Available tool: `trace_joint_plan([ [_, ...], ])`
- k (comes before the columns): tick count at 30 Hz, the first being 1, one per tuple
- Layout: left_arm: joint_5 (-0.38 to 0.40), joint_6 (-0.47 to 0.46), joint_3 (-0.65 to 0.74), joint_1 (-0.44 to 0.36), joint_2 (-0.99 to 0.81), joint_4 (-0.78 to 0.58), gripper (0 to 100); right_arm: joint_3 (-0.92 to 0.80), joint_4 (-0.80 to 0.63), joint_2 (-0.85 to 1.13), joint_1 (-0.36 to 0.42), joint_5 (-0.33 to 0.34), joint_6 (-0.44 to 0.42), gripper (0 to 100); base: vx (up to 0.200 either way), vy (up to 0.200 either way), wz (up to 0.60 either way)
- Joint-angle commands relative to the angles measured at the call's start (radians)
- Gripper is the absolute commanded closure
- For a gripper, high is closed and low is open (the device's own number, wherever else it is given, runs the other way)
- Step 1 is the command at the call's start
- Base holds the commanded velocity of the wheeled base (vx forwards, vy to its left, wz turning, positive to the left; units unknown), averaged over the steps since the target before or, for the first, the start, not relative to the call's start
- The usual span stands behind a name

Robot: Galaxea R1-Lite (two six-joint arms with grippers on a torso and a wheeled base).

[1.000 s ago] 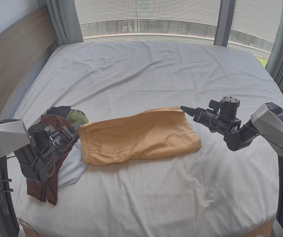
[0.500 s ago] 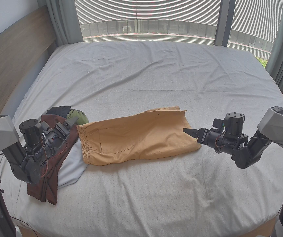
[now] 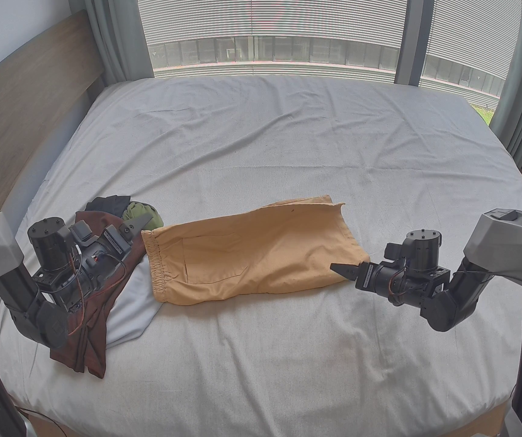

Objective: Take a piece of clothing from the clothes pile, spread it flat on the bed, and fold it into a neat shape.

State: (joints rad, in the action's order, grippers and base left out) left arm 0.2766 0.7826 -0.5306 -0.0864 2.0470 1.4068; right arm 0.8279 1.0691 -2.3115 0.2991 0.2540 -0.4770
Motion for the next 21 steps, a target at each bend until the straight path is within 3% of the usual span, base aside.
trace_joint_plan([
  [1, 0.001, -0.017, 0.015, -0.012, -0.010, 0.001, 0, 0.005, 0.002, -0.057, 0.023, -0.001, 0.000, 0, 0.000, 0.000, 0.00],
  [21, 0.001, -0.019, 0.017, -0.015, 0.005, 0.004, 0, 0.221, -0.035, -0.252, 0.029, -0.050, -0.011, 0, 0.000, 0.000, 0.00],
])
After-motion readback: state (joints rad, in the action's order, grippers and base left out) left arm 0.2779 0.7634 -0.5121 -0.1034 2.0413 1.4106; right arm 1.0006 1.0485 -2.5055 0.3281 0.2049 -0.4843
